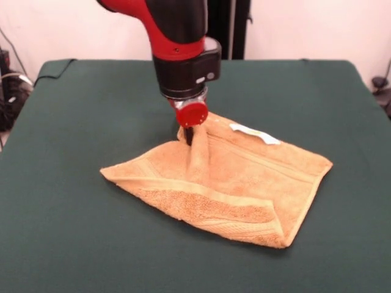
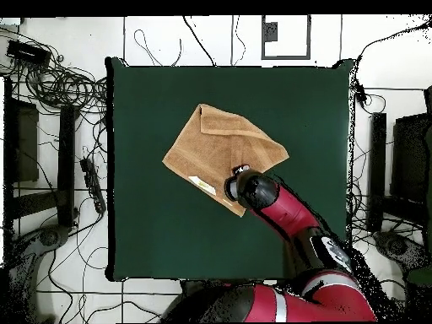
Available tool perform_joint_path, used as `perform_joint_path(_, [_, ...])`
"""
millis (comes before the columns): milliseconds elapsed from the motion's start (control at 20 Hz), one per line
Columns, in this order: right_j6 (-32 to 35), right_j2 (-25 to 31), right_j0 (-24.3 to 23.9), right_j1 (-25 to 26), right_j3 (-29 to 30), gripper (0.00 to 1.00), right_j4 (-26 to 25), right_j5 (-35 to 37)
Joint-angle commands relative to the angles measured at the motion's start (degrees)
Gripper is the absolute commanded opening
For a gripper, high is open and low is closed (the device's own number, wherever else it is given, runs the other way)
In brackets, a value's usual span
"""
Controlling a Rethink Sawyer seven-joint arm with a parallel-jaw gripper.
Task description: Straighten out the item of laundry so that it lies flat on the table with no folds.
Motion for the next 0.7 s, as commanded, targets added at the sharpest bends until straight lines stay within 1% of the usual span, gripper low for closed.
perform_joint_path(50, [-2.8,-1.17,2.58,7.57,-2.73,0.0,-7.37,0.04])
perform_joint_path(200, [-4.44,-2.55,1.27,7.66,-3.83,0.0,-10.81,1.56])
perform_joint_path(350, [-5.53,-4.0,0.26,6.72,-5.34,0.0,-14.6,5.04])
perform_joint_path(550, [-6.6,-4.22,-1.66,5.18,-6.92,0.0,-19.02,9.0])
perform_joint_path(700, [-6.79,-3.73,-2.74,4.73,-7.77,0.0,-22.22,10.25])
